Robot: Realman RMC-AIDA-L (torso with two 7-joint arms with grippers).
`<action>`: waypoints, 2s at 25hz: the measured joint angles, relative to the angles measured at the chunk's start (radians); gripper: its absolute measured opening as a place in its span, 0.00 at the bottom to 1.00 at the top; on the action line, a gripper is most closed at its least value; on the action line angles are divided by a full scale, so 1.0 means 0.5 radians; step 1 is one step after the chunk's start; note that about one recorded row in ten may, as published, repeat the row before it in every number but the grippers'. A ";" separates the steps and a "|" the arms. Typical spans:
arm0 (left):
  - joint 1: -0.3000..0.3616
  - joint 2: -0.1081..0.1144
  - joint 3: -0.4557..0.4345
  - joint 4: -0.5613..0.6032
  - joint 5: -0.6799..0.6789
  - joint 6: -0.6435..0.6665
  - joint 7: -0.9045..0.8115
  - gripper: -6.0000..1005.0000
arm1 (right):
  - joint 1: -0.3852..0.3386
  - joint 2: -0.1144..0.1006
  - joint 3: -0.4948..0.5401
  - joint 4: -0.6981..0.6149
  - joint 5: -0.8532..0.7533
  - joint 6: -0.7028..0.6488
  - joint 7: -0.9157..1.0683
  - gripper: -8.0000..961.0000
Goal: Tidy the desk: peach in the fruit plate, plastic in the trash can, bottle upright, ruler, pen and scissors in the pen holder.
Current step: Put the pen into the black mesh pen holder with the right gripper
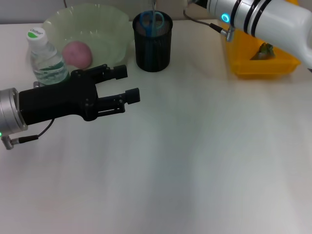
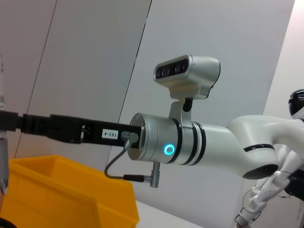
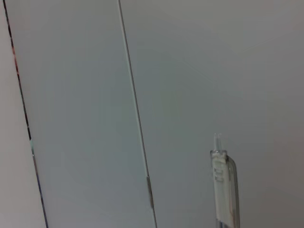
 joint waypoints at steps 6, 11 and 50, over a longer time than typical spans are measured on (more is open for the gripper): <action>0.010 0.001 -0.002 -0.008 0.000 -0.019 -0.024 0.78 | -0.012 0.000 -0.017 0.033 0.003 0.024 -0.042 0.14; 0.045 -0.002 -0.006 -0.020 0.004 -0.106 -0.003 0.78 | -0.019 0.000 -0.017 0.054 0.009 0.037 -0.061 0.14; 0.160 -0.020 -0.067 -0.021 0.006 -0.315 0.107 0.78 | -0.077 0.000 -0.018 0.056 0.060 -0.100 0.094 0.17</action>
